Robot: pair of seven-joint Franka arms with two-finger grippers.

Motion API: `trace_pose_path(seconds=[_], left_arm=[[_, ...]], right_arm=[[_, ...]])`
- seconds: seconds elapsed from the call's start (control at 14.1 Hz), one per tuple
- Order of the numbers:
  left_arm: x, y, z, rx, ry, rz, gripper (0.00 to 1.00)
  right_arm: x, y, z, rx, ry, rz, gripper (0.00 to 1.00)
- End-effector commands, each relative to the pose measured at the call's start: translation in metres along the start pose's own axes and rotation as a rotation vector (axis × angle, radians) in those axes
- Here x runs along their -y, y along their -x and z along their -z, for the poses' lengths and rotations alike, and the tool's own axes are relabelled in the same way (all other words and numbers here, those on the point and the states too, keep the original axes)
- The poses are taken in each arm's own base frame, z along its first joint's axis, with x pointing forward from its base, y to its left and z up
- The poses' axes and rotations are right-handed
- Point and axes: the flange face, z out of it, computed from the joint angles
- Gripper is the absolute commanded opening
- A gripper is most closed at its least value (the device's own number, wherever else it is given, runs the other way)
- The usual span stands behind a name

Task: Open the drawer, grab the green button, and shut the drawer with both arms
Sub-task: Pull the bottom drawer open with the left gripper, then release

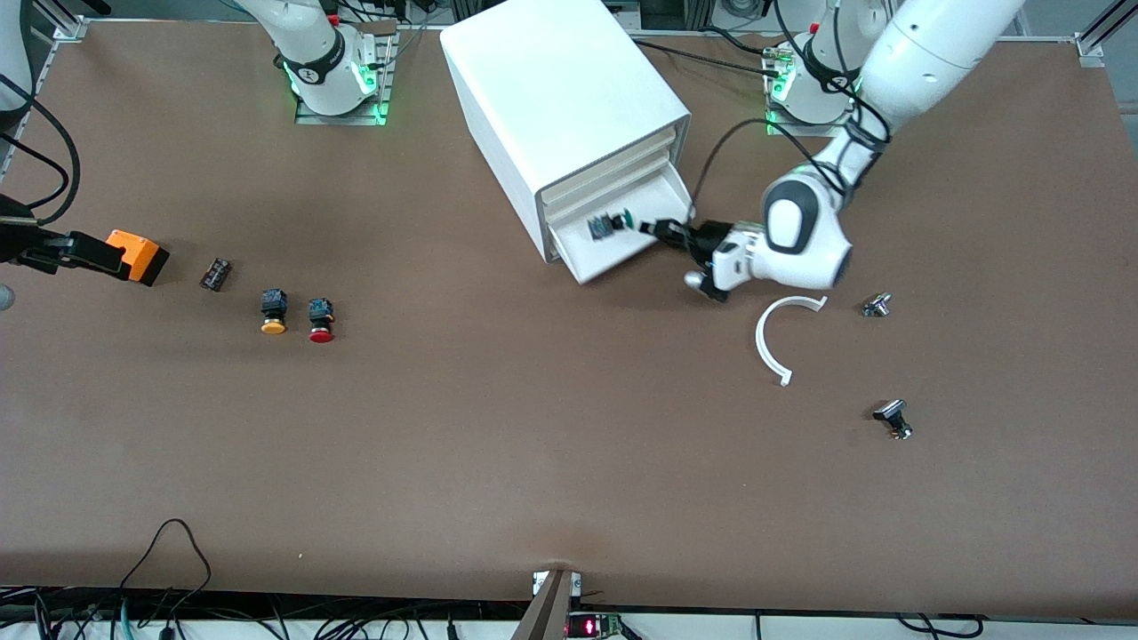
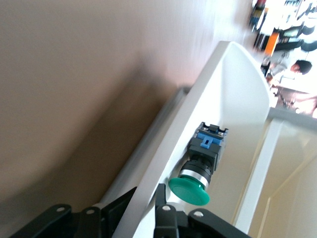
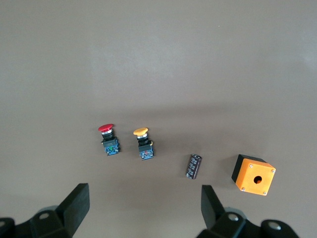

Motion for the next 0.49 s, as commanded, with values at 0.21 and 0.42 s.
trace_pose_path(seconds=[0.21, 0.42], left_arm=[[0.015, -0.037, 0.047, -0.134, -0.055, 0.019, 0.00], [0.014, -0.037, 0.050, -0.139, -0.056, 0.014, 1.00]], right_arm=[[-0.004, 0.000, 0.003, -0.010, -0.017, -0.012, 1.00], [-0.004, -0.001, 0.008, -0.021, -0.015, -0.010, 1.00]])
